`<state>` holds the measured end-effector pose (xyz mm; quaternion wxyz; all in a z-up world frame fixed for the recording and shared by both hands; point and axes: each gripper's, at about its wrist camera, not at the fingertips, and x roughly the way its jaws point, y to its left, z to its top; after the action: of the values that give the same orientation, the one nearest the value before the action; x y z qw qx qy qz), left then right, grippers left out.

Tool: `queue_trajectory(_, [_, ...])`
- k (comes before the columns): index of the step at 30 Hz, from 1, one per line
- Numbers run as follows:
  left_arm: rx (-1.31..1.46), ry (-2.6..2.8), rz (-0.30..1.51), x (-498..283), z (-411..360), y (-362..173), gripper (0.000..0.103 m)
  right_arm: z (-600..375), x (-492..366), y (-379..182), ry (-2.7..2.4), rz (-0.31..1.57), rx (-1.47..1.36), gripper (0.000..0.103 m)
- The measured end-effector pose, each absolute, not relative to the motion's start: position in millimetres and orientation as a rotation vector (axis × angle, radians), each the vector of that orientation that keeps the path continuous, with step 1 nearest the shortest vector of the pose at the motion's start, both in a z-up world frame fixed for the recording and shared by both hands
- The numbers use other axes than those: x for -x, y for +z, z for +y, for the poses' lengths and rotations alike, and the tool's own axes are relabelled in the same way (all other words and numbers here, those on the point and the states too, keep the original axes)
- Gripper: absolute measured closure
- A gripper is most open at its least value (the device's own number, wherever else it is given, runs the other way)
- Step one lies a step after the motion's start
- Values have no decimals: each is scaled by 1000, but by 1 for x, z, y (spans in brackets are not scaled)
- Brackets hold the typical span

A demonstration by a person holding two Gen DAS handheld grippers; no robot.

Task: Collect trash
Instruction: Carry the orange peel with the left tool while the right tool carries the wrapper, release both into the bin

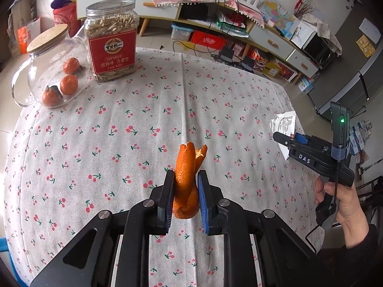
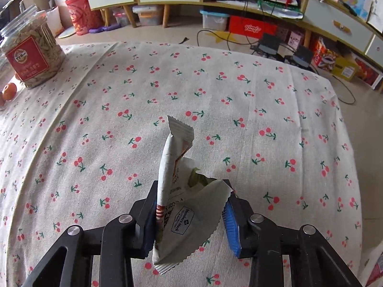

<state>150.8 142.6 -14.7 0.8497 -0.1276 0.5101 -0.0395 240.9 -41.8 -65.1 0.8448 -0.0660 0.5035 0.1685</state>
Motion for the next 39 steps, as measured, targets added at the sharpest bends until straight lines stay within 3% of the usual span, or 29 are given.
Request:
queue_trajectory(22, [275, -131, 1059, -128, 102, -16, 83, -138, -153, -9, 323, 997, 39, 62])
queue_trajectory(39, [244, -185, 1044, -134, 19, -23, 83, -294, -116, -11, 130, 1023, -80, 62])
